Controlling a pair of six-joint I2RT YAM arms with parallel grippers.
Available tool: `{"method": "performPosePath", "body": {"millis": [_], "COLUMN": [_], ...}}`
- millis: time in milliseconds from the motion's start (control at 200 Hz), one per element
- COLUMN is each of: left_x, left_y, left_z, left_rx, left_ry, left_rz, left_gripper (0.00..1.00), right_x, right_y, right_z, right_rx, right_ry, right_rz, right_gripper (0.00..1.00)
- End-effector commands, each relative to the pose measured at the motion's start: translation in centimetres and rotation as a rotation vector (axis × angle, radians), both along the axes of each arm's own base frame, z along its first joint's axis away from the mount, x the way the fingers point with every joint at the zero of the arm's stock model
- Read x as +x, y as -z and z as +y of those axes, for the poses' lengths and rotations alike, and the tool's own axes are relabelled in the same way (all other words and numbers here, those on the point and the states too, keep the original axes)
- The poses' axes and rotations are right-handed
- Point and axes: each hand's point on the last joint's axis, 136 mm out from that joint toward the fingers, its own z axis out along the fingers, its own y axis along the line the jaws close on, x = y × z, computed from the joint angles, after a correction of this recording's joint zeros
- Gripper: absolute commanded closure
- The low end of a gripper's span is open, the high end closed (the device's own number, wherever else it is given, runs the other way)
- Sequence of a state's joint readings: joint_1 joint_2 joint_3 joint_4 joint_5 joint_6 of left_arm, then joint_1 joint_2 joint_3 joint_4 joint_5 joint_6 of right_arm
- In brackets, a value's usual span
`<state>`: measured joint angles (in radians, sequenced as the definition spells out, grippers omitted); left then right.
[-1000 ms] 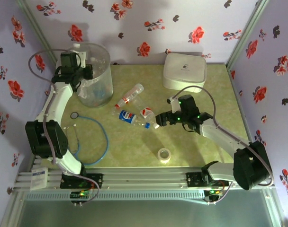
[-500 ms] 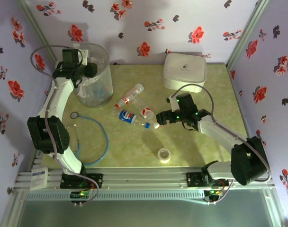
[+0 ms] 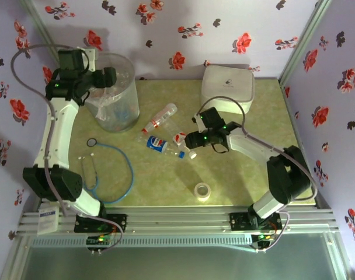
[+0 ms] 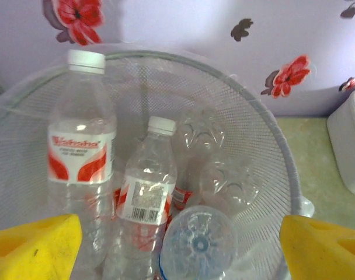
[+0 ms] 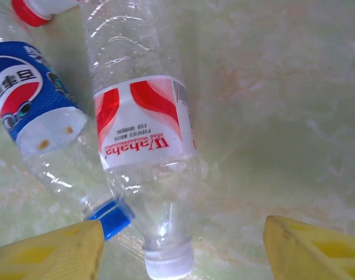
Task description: Put the plastic bottles in the bin
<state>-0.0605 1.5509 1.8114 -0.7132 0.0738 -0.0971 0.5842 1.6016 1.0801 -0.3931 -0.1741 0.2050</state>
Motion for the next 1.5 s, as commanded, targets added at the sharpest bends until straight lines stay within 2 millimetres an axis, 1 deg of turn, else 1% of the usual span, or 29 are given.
{"method": "performPosePath", "body": {"millis": [0,135,185,255,410,555,610,675,745,800,850,905,945,1000,1080,1095,1155,1260,1385,1420,1440,1495], "left_x": [-2.6,-4.8,-5.9,-7.4,-10.7,-12.7,-13.2,-13.5,-13.8,-13.7,-13.6,-13.4,-13.2,-12.9,-12.6,-12.5,-12.3,-11.6,-10.7,-10.5,-10.4,-9.9], "left_y": [-0.2,-0.4,-0.4,-0.2,2.5,6.1,7.7,9.5,10.7,11.2,11.3,11.2,10.7,10.3,10.1,10.1,9.9,8.6,7.2,7.1,7.1,8.1], "left_z": [2.1,1.5,0.8,-0.6,-4.8,-8.0,-9.0,-9.7,-10.3,-11.0,-11.9,-13.0,-14.0,-15.1,-16.2,-16.4,-17.1,-18.4,-20.4,-21.0,-21.2,-22.0], "left_rx": [-0.057,-0.132,-0.177,-0.234,-0.254,-0.308,-0.336,-0.35,-0.374,-0.407,-0.443,-0.488,-0.534,-0.587,-0.622,-0.625,-0.639,-0.729,-0.888,-0.904,-0.905,-0.887], "left_ry": [-0.099,-0.092,-0.073,-0.041,0.035,0.08,0.09,0.092,0.09,0.091,0.107,0.13,0.159,0.186,0.208,0.209,0.223,0.25,0.305,0.327,0.335,0.333], "left_rz": [0.042,0.03,0.026,0.019,0.077,0.142,0.17,0.207,0.224,0.224,0.215,0.211,0.203,0.191,0.19,0.19,0.184,0.139,0.109,0.107,0.109,0.142], "left_gripper": [0.11,0.11,0.11,0.12,0.13,0.13,0.13,0.13,0.13,0.14,0.14,0.14,0.14,0.13,0.11,0.11,0.1,0.1,0.1,0.08,0.06,0.02], "right_x": [0.9,1.4,1.6,1.9,2.3,2.6,2.6,2.7,2.7,2.7,2.6,2.5,2.4,2.0,1.5,1.4,0.9,0.2,-0.9,-1.2,-1.4,-1.9], "right_y": [0.7,1.7,2.1,2.8,4.0,5.5,5.9,6.1,6.2,6.1,6.0,5.7,5.4,4.8,3.8,3.6,2.7,0.9,-1.5,-2.2,-2.6,-3.5], "right_z": [0.5,1.9,2.2,2.4,3.3,3.6,3.7,3.5,3.2,3.0,2.8,2.3,2.0,1.4,0.0,-0.3,-1.5,-3.2,-3.9,-3.7,-3.6,-3.4], "right_rx": [-0.033,-0.052,-0.059,-0.074,-0.08,-0.101,-0.107,-0.115,-0.124,-0.13,-0.135,-0.145,-0.153,-0.161,-0.171,-0.17,-0.161,-0.115,-0.029,0.003,0.025,0.078], "right_ry": [0.055,0.043,0.042,0.045,0.034,0.028,0.028,0.033,0.038,0.042,0.045,0.049,0.047,0.049,0.063,0.067,0.088,0.121,0.117,0.109,0.106,0.104], "right_rz": [0.044,0.073,0.077,0.094,0.131,0.161,0.165,0.165,0.159,0.154,0.148,0.142,0.132,0.116,0.097,0.095,0.078,0.049,-0.01,-0.032,-0.046,-0.067], "right_gripper": [0.26,0.18,0.16,0.17,0.18,0.15,0.15,0.18,0.22,0.25,0.27,0.32,0.36,0.38,0.4,0.43,0.47,0.53,0.55,0.56,0.57,0.59]}}
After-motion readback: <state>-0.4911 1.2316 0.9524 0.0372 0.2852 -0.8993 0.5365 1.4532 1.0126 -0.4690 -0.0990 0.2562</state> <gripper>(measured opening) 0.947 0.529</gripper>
